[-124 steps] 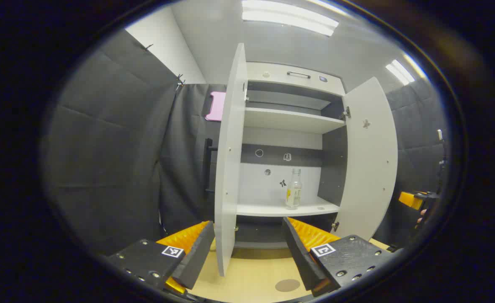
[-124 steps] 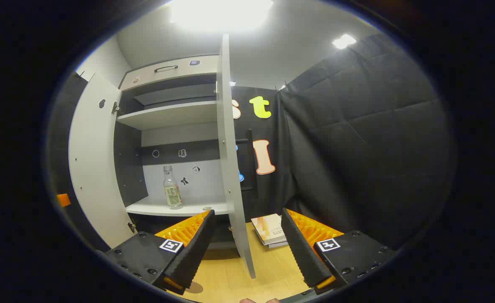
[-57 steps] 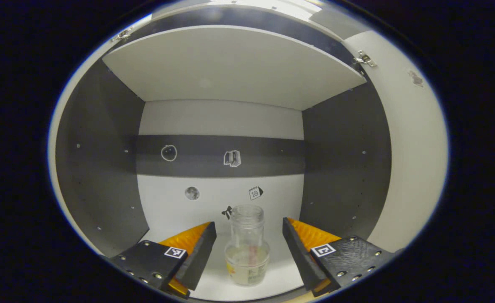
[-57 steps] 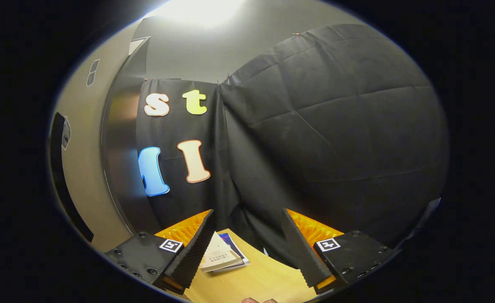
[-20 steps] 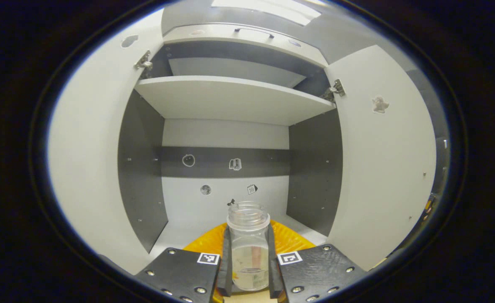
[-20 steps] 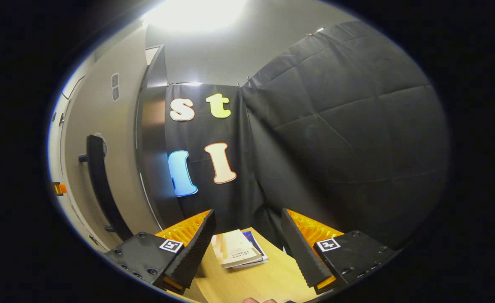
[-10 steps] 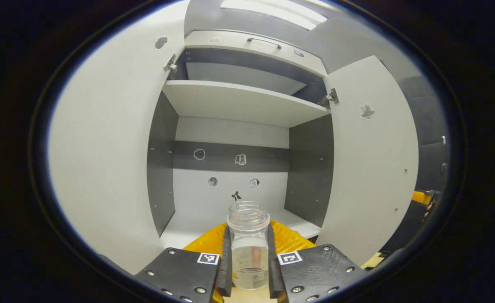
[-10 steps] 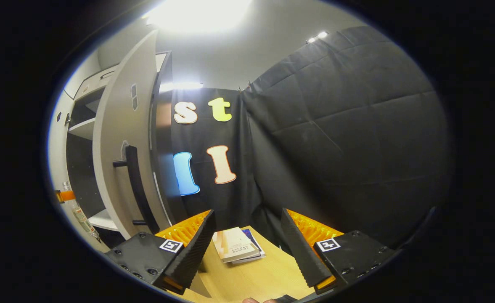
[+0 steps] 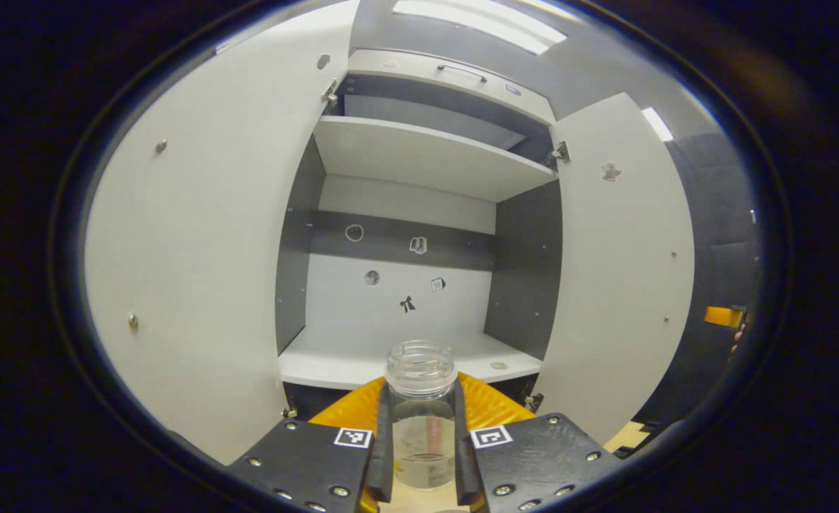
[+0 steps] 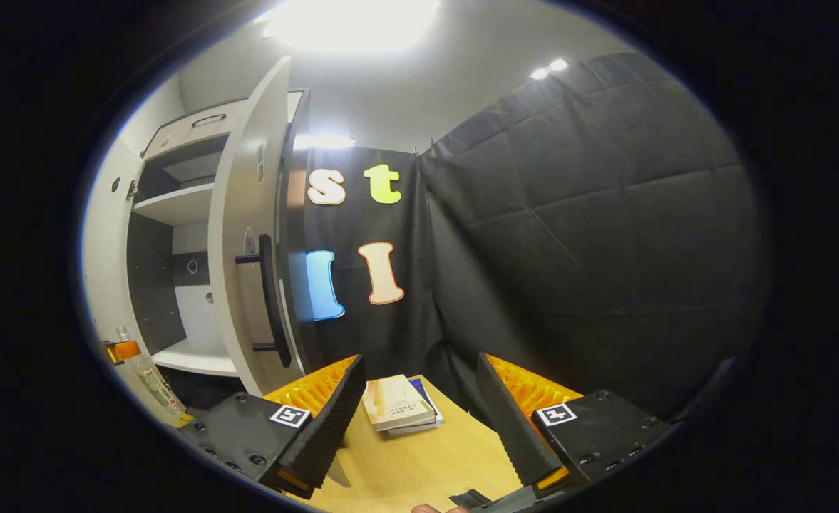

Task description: Grasp the bottle in the cabinet with the left hand and place it on the coaster, then close the right door with the right hand and the left door with the left hand.

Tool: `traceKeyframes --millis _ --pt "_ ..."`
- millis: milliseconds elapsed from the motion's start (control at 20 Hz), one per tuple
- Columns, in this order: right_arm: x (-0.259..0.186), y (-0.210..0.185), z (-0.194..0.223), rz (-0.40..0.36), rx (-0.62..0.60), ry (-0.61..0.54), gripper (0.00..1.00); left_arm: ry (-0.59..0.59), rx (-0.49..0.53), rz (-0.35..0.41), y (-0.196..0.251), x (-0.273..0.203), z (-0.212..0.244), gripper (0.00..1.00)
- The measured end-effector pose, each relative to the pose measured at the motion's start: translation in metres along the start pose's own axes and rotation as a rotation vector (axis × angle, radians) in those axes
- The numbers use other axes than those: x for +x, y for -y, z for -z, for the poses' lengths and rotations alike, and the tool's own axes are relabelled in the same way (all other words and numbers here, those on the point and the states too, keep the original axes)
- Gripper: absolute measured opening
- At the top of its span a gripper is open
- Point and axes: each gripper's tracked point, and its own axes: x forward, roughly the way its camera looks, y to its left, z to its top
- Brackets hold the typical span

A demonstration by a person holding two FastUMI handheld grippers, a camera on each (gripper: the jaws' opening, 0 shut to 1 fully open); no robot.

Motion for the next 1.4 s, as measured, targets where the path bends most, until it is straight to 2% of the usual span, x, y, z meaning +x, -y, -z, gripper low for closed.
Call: traceKeyframes --millis 100,150,250,350,550,600,650,800,950,1150,1250,1400 --pt "-0.008 0.003 0.0 0.005 -0.006 0.001 0.99 -0.001 -0.004 -0.01 0.0 -0.008 0.019 0.33" --pt "-0.012 0.005 0.001 0.008 -0.005 0.001 0.95 -0.001 -0.012 -0.009 0.002 -0.01 0.027 0.33" --pt "-0.019 0.008 0.001 0.016 -0.004 -0.002 0.99 -0.012 -0.016 0.006 0.009 -0.013 0.048 0.36" --pt "-0.025 0.01 0.002 0.024 -0.006 -0.007 0.99 -0.045 -0.01 0.014 0.018 -0.014 0.075 0.36" --pt "-0.033 0.014 -0.007 0.023 -0.035 -0.008 0.99 -0.118 -0.073 0.013 0.032 -0.016 0.132 0.36" --pt "-0.036 0.017 -0.012 0.028 -0.047 -0.001 0.95 -0.134 -0.078 0.016 0.035 -0.016 0.145 0.38" --pt "-0.039 0.019 -0.015 0.033 -0.059 0.006 0.99 -0.148 -0.078 0.019 0.039 -0.016 0.158 0.37" --pt "-0.045 0.019 -0.019 0.043 -0.081 0.007 0.99 -0.196 -0.079 0.023 0.045 -0.018 0.2 0.36" --pt "-0.047 0.02 -0.017 0.047 -0.117 -0.019 0.99 -0.235 -0.141 -0.011 0.042 -0.017 0.239 0.37" --pt "-0.042 0.028 -0.026 0.077 -0.08 -0.038 0.99 -0.234 -0.171 -0.024 0.042 -0.016 0.257 0.37" --pt "-0.038 0.03 -0.028 0.095 -0.075 -0.046 0.99 -0.237 -0.153 -0.007 0.045 -0.016 0.261 0.37" --pt "-0.037 0.027 -0.026 0.103 0.022 -0.081 0.99 -0.246 -0.096 0.013 0.049 -0.02 0.271 0.37"
